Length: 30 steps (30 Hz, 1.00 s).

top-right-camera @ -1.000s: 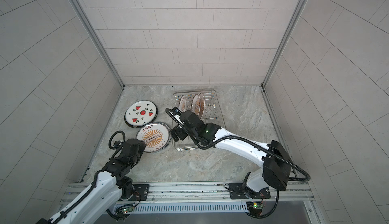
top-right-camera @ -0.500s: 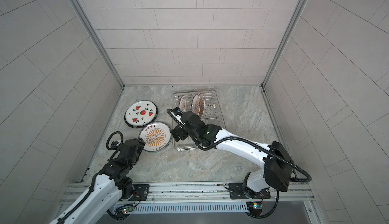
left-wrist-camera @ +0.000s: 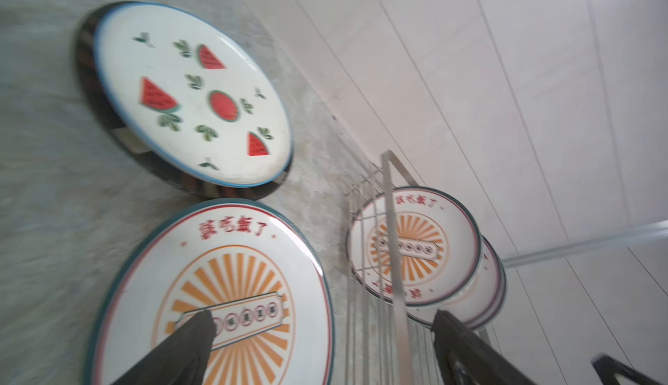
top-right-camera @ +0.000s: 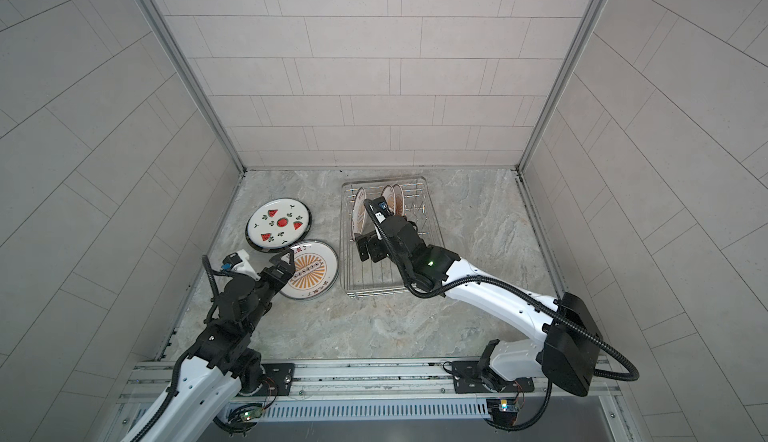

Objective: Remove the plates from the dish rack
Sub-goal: 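Lower the right gripper onto the nearest sunburst plate rim in the rack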

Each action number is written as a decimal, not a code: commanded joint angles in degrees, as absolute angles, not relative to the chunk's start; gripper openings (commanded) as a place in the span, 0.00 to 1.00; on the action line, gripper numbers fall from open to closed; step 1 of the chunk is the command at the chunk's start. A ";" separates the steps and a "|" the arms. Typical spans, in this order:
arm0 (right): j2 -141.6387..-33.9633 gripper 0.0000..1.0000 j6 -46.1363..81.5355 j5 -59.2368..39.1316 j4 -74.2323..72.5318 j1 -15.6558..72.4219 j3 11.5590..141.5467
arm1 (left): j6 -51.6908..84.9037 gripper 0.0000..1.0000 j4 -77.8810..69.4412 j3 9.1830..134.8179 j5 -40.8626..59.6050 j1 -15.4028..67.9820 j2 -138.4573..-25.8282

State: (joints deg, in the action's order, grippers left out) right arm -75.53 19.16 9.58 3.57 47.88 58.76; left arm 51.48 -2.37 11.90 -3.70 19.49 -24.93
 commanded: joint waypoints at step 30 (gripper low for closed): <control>-101.33 0.70 24.83 23.97 12.30 44.91 83.77 | 37.68 1.00 -31.32 19.07 16.58 21.74 -50.01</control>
State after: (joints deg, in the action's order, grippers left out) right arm -99.50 24.05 22.50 9.06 44.95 80.93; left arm 38.94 -27.03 17.58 14.15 21.41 -48.69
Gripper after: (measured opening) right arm 0.716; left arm 0.999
